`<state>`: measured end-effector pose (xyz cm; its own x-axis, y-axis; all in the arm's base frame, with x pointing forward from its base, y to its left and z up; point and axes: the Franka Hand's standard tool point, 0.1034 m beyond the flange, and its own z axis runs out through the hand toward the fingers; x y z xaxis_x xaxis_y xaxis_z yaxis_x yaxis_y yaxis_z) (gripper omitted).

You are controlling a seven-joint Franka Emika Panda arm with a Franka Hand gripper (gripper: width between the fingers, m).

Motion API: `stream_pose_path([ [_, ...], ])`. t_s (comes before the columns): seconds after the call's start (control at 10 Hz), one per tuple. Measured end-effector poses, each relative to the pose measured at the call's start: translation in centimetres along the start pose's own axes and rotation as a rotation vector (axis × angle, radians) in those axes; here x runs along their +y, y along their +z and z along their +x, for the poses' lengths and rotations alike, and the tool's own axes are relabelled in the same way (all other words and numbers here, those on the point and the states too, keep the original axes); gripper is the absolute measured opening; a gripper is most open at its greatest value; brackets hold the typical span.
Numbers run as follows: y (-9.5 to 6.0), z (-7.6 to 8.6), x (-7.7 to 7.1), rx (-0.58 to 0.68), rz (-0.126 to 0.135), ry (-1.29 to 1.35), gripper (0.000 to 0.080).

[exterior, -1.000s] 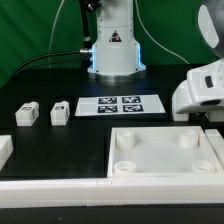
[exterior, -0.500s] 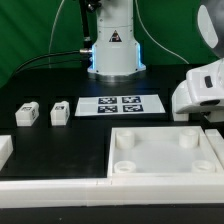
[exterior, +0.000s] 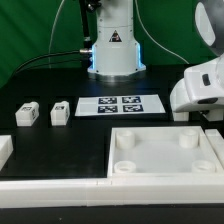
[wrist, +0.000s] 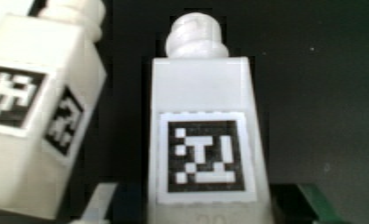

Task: Assemble one leg

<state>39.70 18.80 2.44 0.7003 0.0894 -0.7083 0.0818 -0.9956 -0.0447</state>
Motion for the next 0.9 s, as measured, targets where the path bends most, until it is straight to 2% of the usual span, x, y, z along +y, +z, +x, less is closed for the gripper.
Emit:
stream_pose_path([
  [0.4, -4.2, -2.6, 2.1, 0.005, 0.014, 0.024, 0.0292],
  [0.5, -5.1, -2.6, 2.5, 0.042, 0.021, 0.032, 0.0292],
  [0.7, -4.3, -2.2, 2.2, 0.076, 0.020, 0.028, 0.0292],
  [0.8, -4.5, -1.9, 2.2, 0.096, 0.023, 0.028, 0.0292],
  [0.9, -5.0, -1.1, 2.0, 0.197, 0.031, 0.028, 0.0292],
])
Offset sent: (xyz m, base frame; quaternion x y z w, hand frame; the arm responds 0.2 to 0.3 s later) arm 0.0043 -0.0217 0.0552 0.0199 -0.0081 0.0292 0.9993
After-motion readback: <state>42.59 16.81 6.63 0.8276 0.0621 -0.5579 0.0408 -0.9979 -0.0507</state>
